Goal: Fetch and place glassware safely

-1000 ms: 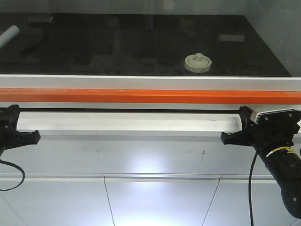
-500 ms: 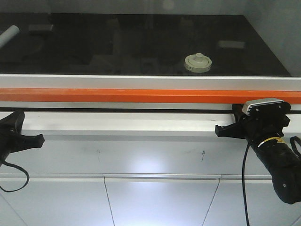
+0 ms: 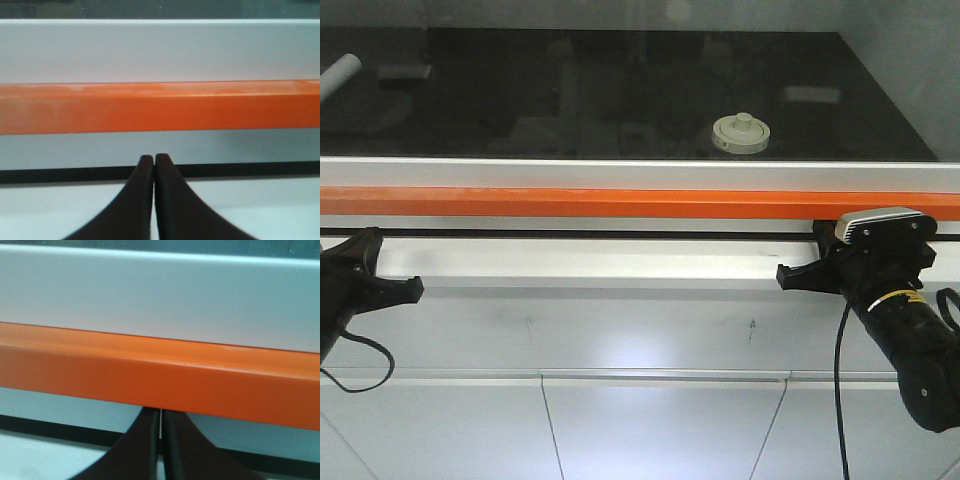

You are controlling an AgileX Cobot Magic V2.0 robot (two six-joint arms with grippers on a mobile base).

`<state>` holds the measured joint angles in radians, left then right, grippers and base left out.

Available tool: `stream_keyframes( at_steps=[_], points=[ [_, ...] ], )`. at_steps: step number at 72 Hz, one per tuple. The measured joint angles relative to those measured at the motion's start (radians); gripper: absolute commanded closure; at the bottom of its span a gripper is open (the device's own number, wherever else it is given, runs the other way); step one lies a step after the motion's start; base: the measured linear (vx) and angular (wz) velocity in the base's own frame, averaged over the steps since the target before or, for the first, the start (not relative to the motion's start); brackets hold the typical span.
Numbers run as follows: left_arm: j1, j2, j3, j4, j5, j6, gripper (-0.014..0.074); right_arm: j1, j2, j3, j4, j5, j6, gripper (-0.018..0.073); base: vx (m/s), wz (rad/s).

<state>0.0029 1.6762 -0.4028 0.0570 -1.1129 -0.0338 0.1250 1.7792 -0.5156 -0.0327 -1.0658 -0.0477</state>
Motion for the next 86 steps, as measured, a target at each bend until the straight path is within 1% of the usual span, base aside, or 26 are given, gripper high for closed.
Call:
stream_keyframes(
  at_steps=[31,50,64,86],
  points=[
    [0.000,0.081,-0.036,0.000,0.010,0.008,0.0603,0.000,0.000,0.000,0.000,0.000,0.000,0.0560,0.00,0.00],
    [0.000,0.124,-0.103,0.000,0.002,0.023,0.0603,0.000,0.000,0.000,0.000,0.000,0.000,0.0560,0.00,0.00],
    [0.000,0.127,-0.142,0.000,0.003,0.023,0.0603,0.000,0.000,0.000,0.000,0.000,0.000,0.0560,0.00,0.00],
    [0.000,0.135,-0.152,0.000,0.004,0.026,0.0603,0.000,0.000,0.000,0.000,0.000,0.000,0.0560,0.00,0.00]
  ],
)
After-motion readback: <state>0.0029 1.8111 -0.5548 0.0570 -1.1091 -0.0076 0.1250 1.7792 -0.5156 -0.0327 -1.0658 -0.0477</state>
